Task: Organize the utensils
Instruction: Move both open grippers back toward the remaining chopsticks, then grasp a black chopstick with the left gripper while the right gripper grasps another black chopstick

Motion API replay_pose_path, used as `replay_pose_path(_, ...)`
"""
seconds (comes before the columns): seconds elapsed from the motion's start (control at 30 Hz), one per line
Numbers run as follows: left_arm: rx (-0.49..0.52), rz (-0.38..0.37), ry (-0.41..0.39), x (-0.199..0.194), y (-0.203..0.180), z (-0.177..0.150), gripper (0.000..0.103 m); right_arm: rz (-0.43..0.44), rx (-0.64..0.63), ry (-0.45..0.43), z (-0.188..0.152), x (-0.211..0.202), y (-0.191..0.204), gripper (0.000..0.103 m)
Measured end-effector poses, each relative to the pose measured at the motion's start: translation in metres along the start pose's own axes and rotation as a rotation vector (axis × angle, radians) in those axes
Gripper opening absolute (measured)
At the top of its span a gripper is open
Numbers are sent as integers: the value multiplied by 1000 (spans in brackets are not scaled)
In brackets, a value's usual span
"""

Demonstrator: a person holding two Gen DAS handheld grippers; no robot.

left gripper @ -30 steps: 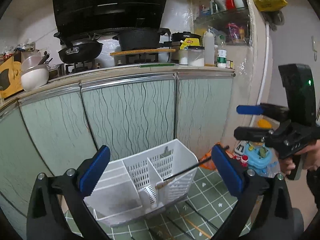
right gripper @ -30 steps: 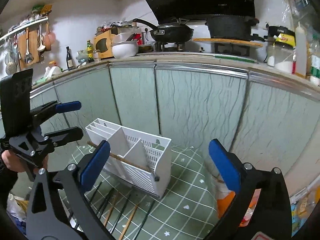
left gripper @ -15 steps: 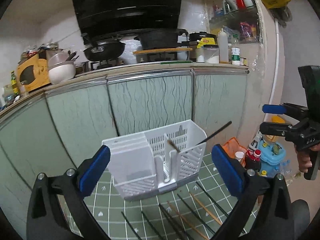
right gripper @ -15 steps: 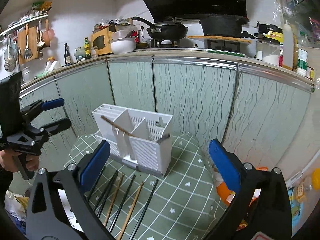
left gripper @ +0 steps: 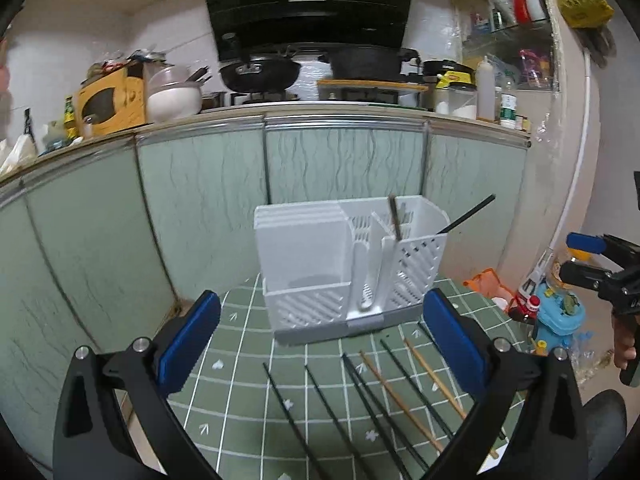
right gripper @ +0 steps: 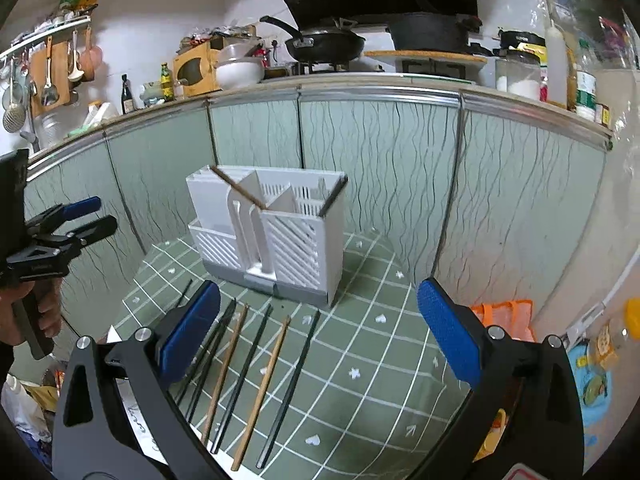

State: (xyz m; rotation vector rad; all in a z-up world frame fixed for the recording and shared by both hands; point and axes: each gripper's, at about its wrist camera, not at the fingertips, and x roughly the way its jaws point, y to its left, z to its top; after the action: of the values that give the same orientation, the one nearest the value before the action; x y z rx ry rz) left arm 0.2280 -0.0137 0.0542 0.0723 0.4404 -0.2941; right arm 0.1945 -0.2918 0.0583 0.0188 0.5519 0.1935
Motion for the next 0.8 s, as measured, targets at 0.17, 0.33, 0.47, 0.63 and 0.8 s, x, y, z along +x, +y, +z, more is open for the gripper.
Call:
replay_pose_path(0.17, -4, 37, -15, -6, 0, -26, 99, -23, -2, 20, -27, 5, 8, 95)
replay_pose_path(0.33, -34, 57, -10, -7, 3, -50, 99, -34, -7, 44, -51, 12, 16, 95)
replay_pose_path(0.47, -36, 108, 11, -6, 4, -68, 99, -50, -1, 51, -66, 16, 18, 95)
replay_pose_path(0.63, -25, 155, 58, -3, 2, -90, 99, -75, 16, 73, -85, 24, 22, 95)
replay_pose_path(0.8, -51, 168, 97, -3, 3, -115, 99, -93, 3, 101, -101, 34, 29, 95)
